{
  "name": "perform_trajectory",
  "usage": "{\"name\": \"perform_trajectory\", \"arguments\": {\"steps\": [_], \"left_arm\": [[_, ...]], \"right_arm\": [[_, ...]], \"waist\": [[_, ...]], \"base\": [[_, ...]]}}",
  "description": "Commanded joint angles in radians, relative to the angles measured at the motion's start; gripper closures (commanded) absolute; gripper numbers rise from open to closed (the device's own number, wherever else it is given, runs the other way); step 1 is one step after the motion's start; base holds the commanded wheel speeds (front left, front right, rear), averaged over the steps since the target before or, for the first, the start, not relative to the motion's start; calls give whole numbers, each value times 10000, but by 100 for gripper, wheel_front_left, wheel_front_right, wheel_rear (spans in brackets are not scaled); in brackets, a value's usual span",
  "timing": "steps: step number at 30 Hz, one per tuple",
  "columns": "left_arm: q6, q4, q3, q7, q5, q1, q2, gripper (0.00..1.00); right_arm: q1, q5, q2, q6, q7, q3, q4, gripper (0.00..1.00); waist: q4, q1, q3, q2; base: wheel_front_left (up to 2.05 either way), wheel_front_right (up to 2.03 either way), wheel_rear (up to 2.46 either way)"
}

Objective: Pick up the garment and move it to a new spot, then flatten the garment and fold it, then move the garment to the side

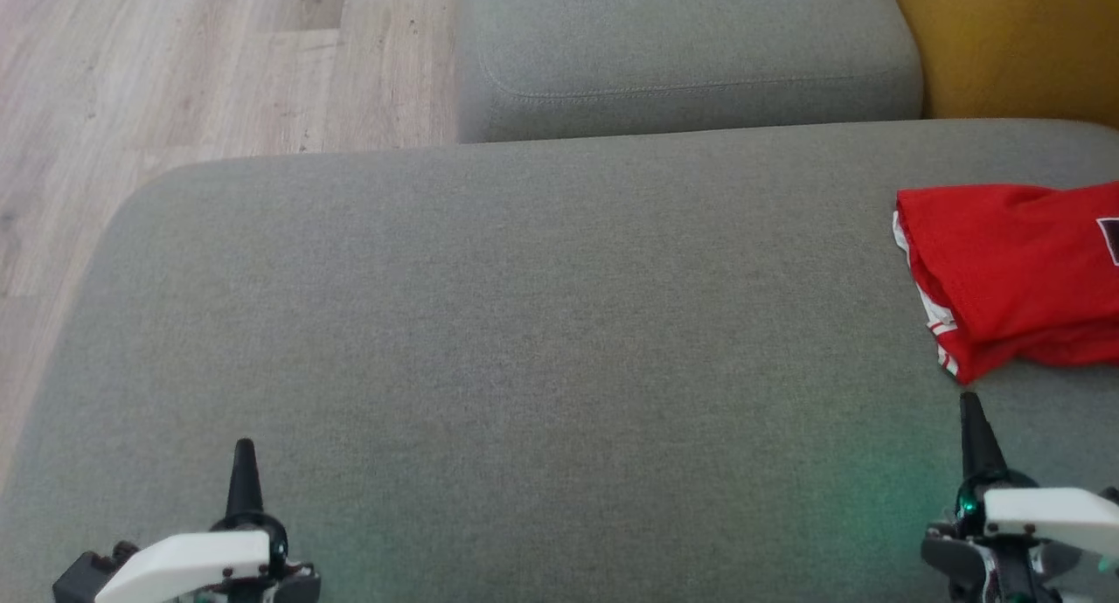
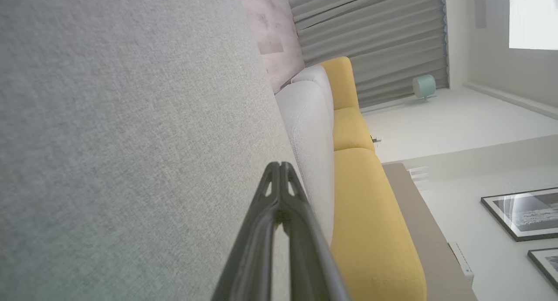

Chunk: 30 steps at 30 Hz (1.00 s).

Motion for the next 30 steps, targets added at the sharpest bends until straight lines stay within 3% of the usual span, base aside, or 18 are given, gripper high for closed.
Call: {"name": "perform_trajectory", "arguments": {"steps": [1,21,30], "left_arm": [[-116,-249,429,80,-327,-681,116,100],[-522,-121,1047,687,-2649,-1257,96,100],[-527,-118,1089,722,-2654,-1267,72,100]], "right_arm": [[-711,330,-54,58,93,125,-414,100],[-1288,2637,-57,69,669,-163,-500,100],[-1296,2671,-57,69,676,-166,-501,100]], "waist": [[-6,-1,28,0],[-65,-1,357,0],[-66,-1,362,0]], "base": [[0,0,0],[0,0,0],[0,0,0]]}}
